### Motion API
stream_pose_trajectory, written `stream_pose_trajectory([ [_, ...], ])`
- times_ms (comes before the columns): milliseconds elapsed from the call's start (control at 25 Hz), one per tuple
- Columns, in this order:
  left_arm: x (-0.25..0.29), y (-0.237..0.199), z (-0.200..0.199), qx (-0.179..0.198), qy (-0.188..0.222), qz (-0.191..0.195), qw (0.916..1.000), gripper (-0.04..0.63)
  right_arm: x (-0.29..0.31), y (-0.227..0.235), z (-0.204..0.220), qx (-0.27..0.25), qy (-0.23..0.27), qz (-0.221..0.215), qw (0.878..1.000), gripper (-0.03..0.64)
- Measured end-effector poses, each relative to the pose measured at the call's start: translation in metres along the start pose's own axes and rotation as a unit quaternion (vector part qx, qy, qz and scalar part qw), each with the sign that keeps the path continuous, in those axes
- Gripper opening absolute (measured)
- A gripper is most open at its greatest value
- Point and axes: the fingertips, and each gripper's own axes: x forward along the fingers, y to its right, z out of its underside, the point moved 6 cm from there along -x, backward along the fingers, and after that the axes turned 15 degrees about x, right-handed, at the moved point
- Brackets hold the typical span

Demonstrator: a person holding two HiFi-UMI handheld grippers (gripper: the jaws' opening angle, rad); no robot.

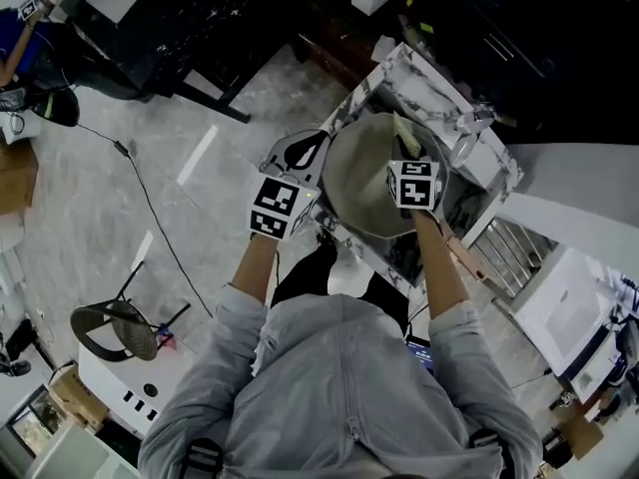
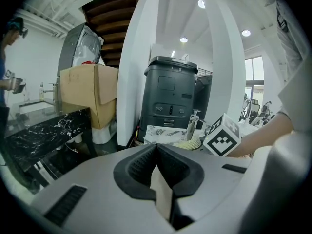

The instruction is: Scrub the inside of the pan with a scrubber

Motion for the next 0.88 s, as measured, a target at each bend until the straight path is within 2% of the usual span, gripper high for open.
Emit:
stream_pose_trajectory([
  [320,0.0,-0.013,0.022,-0.01,-0.014,-0.002,0.9999,0.023,0.044,0.002,0.02,-0.008,-0.016,0.026,1.0,0.083],
  [880,-0.001,-0.014,0.039,-0.015,-0.025,0.013,0.9995,0.023,0.07,-0.021,0.03,-0.031,-0.047,0.01,0.998,0.083],
])
